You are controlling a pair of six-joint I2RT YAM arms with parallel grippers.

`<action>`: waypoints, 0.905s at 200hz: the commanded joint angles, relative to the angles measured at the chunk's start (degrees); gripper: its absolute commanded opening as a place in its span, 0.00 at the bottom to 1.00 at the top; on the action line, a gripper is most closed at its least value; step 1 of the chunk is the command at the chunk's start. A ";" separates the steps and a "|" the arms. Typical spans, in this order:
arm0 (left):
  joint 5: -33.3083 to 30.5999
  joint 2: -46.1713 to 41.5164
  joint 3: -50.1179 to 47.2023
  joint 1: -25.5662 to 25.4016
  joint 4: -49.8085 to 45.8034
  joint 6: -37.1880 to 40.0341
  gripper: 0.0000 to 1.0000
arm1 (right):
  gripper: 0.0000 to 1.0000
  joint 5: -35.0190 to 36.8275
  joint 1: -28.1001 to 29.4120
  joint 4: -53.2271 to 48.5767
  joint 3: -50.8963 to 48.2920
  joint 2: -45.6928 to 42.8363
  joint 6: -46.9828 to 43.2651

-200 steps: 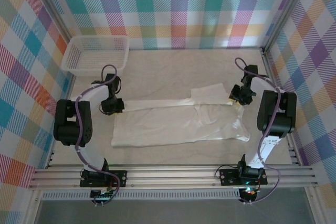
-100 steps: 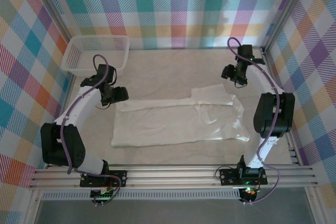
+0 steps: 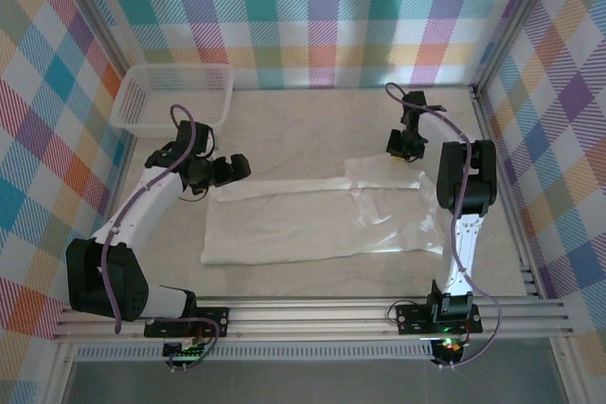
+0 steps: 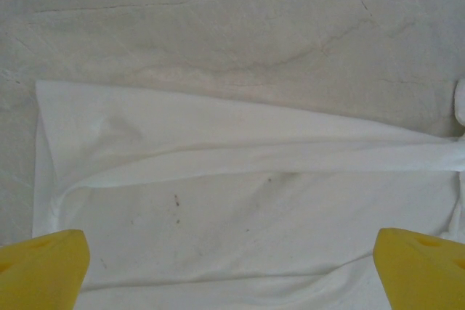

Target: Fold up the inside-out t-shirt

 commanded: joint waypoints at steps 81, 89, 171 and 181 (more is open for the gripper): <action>-0.50 -0.90 -0.58 -0.28 0.57 0.46 1.00 | 0.01 1.16 0.56 18.85 -64.58 -69.88 24.23; -0.31 -0.48 -0.35 -0.28 0.62 0.77 1.00 | 0.17 1.99 0.56 18.06 -69.25 -76.79 26.69; 2.75 3.12 2.13 -2.84 -0.32 0.85 0.99 | 0.63 -14.03 3.89 23.10 -47.36 -49.93 9.49; 2.12 3.26 1.87 -3.47 -0.76 0.63 0.98 | 0.62 -17.23 5.13 20.15 -41.92 -41.89 7.77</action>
